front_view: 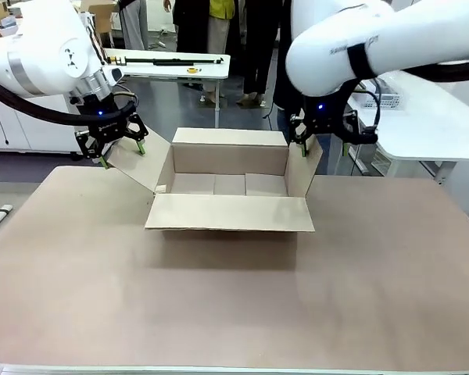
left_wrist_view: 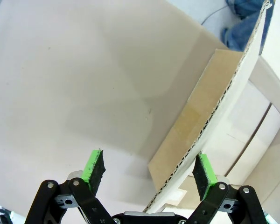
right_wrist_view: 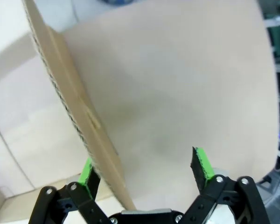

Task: Pack the gift set into the box.
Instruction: Place both hands on the side flaps of the Package Box and spread them outward, then lift both hands away from the flaps of the Package Box.

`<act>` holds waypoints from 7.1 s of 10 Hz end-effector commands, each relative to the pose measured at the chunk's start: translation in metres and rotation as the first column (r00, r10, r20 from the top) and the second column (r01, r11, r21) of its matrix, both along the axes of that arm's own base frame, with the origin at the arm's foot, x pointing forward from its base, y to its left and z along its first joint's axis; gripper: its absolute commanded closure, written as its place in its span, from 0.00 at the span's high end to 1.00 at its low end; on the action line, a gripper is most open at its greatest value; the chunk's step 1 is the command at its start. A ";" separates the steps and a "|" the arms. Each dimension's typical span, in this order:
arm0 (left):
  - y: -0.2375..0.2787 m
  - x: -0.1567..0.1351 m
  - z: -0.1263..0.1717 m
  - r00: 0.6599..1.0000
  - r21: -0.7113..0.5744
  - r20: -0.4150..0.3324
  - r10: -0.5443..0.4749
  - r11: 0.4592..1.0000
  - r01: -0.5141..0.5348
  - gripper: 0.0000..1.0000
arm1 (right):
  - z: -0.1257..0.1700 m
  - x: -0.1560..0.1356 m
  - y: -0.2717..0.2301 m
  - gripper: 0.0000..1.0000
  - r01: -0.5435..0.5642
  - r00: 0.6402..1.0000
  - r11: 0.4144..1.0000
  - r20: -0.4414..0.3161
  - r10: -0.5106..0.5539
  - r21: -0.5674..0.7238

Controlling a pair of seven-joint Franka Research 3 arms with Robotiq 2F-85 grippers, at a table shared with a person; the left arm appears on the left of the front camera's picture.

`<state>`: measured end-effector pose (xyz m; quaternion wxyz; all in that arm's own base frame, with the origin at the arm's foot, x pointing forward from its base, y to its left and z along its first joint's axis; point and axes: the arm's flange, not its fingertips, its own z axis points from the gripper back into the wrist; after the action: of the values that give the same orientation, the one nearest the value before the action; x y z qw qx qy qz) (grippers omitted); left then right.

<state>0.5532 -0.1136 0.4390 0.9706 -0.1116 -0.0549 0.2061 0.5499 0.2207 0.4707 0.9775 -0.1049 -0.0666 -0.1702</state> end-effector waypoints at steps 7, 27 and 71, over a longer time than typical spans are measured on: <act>-0.001 -0.001 0.002 1.000 0.015 -0.008 0.017 1.000 -0.016 1.00 | -0.025 0.031 -0.079 1.00 0.147 0.989 0.967 -0.065 -0.136 0.210; -0.001 -0.001 0.002 1.000 0.015 -0.008 0.017 1.000 -0.016 1.00 | -0.025 0.031 -0.079 1.00 0.147 0.989 0.967 -0.065 -0.136 0.210; 0.000 0.000 0.000 1.000 0.000 0.000 0.000 1.000 0.000 1.00 | -0.029 0.031 -0.079 1.00 0.142 0.989 0.960 -0.070 -0.129 0.240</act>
<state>0.5532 -0.1136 0.4390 0.9706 -0.1116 -0.0549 0.2061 0.5808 0.1422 0.4411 0.9705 0.0073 -0.0111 -0.2407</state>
